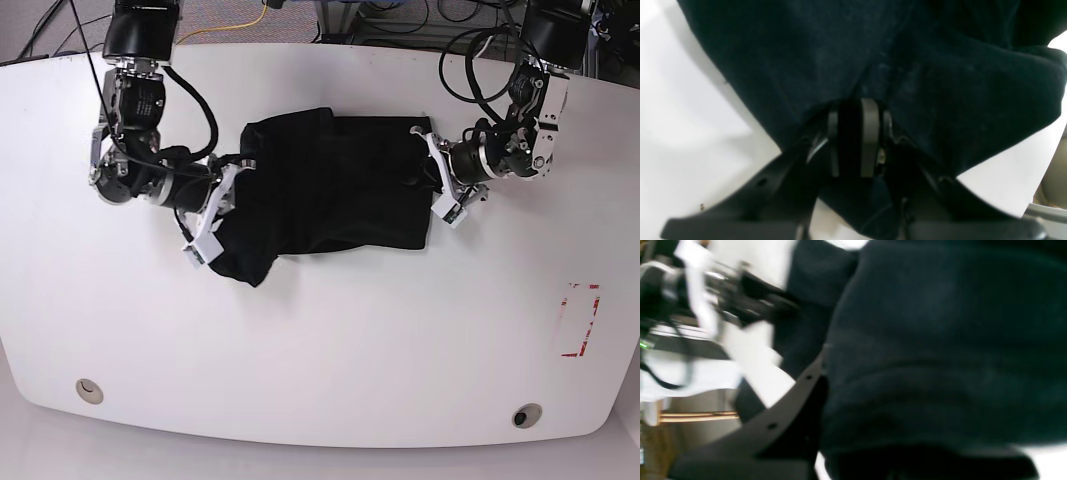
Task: Layout the t-shirt on the table in an organized manner, then fold the t-shirt properly
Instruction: 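Fold the shirt end held by the right gripper toward the left gripper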
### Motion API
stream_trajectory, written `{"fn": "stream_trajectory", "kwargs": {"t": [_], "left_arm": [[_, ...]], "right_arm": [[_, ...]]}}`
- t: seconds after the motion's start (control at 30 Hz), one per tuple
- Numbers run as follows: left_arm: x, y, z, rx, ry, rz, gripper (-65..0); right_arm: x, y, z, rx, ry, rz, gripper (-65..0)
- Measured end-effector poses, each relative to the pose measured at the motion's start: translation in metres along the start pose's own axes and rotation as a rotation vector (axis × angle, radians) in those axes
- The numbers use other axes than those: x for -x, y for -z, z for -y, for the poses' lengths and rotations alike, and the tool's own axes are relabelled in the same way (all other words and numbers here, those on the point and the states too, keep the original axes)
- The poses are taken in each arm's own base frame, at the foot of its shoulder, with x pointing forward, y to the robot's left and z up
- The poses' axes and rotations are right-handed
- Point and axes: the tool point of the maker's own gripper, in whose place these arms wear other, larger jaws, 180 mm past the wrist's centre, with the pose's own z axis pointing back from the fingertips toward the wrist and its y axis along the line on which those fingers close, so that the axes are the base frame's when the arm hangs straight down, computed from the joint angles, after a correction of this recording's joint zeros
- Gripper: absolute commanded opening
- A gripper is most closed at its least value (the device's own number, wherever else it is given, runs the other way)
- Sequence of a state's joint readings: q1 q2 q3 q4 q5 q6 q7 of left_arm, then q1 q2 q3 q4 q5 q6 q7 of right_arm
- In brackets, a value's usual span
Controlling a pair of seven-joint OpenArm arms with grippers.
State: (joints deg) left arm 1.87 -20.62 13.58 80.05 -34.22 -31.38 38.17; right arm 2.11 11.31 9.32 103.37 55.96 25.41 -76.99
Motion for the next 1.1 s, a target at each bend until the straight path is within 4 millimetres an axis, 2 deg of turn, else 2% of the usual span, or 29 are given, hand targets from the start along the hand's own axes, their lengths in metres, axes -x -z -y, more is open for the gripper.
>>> {"fn": "stream_trajectory", "kwargs": {"t": [0.13,0.23,0.43,0.77,0.87,0.9,1.03,1.1], "left_arm": [[0.0,0.0,0.0,0.0,0.0,-0.001,-57.8],[0.0,0.0,0.0,-0.001,0.0,0.0,-57.8],[0.0,0.0,0.0,0.0,0.0,0.001,-57.8],[-0.002,0.005,0.005,0.009,-0.006,0.004,-57.8],[-0.002,0.005,0.006,0.01,-0.007,0.004,-57.8],[-0.002,0.005,0.006,0.011,-0.008,0.004,-57.8],[-0.002,0.005,0.006,0.011,-0.008,0.004,-57.8],[-0.002,0.005,0.006,0.011,-0.008,0.004,-57.8]], "right_arm": [[-0.003,0.008,-0.012,-0.039,0.021,0.011,-65.0],[0.002,0.017,-0.019,-0.05,0.002,-0.022,-65.0],[-0.001,0.035,-0.047,-0.126,-0.048,-0.051,-65.0],[0.006,0.051,-0.073,-0.191,-0.136,-0.124,-63.3],[-0.003,0.052,-0.079,-0.206,-0.148,-0.102,-54.7],[-0.006,0.052,-0.079,-0.206,-0.152,-0.096,-49.6],[-0.011,0.052,-0.07,-0.162,-0.175,-0.098,-35.5],[-0.01,0.052,-0.066,-0.137,-0.183,-0.106,-31.4]]}}
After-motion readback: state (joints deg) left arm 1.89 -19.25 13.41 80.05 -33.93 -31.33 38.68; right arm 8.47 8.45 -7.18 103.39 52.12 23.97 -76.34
